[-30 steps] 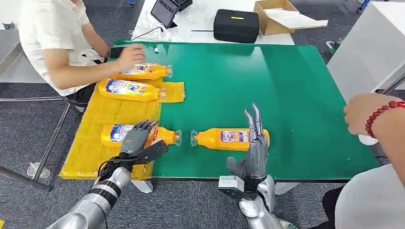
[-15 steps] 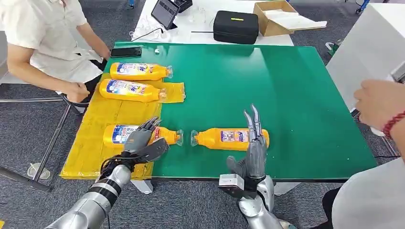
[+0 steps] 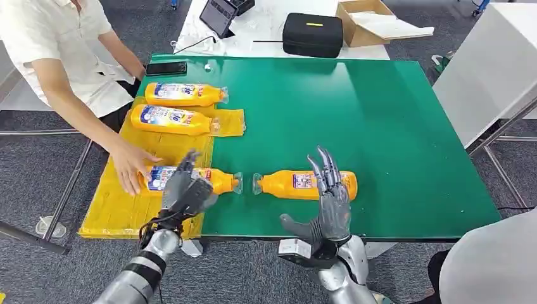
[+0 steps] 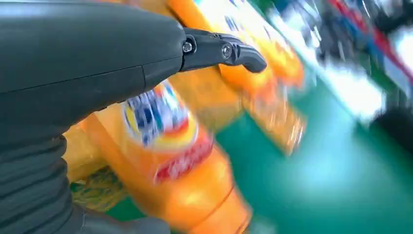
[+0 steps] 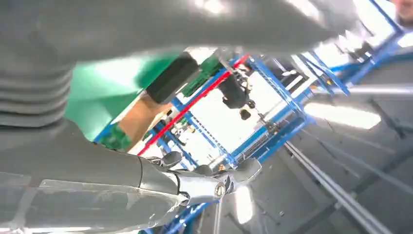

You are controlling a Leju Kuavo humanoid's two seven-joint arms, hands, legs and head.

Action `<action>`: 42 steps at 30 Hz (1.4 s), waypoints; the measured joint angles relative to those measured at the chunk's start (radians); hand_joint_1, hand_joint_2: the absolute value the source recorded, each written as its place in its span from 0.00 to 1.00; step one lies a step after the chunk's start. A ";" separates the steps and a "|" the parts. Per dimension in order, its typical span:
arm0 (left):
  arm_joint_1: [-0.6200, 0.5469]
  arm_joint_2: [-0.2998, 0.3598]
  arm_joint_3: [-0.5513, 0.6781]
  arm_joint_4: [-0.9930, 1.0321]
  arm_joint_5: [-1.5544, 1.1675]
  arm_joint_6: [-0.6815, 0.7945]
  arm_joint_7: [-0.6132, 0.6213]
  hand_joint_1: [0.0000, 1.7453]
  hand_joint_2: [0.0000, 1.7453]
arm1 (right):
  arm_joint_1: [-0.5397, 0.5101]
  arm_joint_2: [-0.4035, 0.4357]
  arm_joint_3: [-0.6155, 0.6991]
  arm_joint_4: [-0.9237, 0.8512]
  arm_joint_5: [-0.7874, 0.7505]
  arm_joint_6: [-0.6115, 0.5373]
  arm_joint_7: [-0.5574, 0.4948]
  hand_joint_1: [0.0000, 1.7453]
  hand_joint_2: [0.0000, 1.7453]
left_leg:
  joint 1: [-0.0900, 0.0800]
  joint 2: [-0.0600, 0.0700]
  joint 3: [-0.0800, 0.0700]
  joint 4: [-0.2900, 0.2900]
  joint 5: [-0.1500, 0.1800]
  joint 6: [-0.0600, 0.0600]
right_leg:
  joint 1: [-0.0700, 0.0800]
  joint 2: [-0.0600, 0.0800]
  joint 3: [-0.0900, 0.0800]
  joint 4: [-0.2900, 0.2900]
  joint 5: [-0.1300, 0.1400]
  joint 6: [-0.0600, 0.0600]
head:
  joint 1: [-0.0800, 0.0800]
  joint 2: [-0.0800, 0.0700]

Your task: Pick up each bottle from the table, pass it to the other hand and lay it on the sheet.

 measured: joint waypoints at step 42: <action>0.314 -0.026 -0.348 -0.545 0.443 0.155 0.059 0.00 1.00 | -0.195 -0.163 -0.242 0.438 0.553 -0.001 0.349 0.00 1.00 | -0.001 0.000 -0.004 0.000 -0.001 0.002 | -0.001 0.000 -0.003 0.000 0.000 0.001 | 0.000 0.000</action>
